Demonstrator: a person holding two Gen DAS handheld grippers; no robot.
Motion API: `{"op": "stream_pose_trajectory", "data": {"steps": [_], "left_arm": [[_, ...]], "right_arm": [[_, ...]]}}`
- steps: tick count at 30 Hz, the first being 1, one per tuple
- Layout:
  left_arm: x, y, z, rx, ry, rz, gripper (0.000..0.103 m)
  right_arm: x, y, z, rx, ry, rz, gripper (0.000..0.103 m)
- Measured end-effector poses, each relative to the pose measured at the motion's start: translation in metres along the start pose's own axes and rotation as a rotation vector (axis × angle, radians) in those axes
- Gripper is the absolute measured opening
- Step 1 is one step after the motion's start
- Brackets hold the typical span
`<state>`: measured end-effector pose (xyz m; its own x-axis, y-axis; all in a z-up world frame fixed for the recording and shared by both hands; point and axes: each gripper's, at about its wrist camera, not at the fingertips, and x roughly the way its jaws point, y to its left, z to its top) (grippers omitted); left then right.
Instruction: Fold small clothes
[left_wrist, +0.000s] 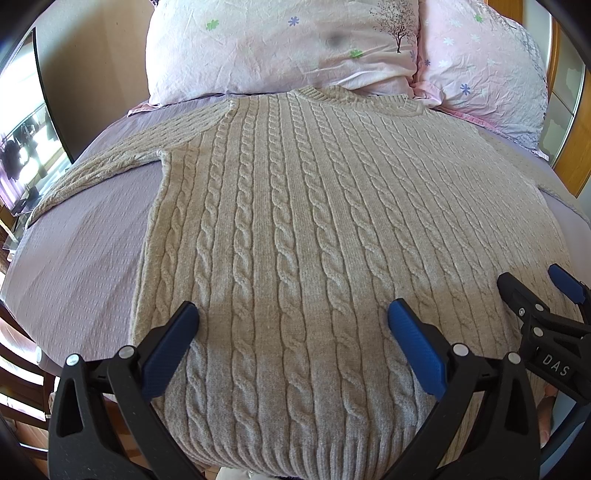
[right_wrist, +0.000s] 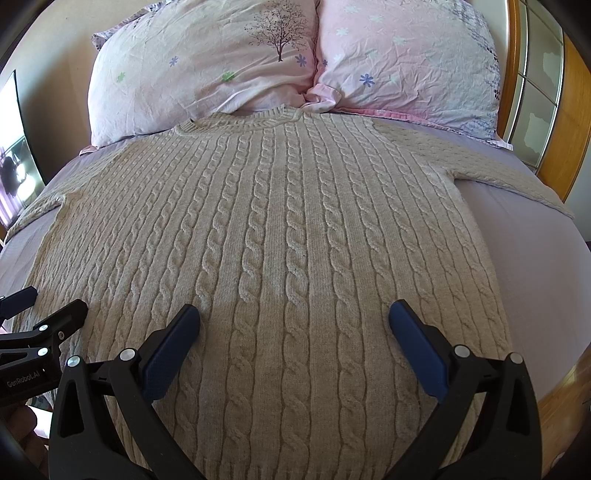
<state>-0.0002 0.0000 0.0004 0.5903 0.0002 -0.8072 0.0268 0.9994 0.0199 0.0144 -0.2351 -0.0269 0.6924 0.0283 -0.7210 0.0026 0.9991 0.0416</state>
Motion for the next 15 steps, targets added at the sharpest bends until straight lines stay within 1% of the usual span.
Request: {"op": "stream_pose_trajectory", "data": {"steps": [12, 15], "left_arm": [[-0.0027, -0.0006, 0.0016, 0.001, -0.003, 0.0, 0.101], [-0.0027, -0.0006, 0.0015, 0.001, -0.004, 0.0, 0.101]], "right_arm": [[0.0001, 0.0034, -0.0028, 0.0, -0.002, 0.0, 0.102], [-0.0005, -0.0015, 0.0007, 0.0, -0.002, 0.0, 0.102]]}}
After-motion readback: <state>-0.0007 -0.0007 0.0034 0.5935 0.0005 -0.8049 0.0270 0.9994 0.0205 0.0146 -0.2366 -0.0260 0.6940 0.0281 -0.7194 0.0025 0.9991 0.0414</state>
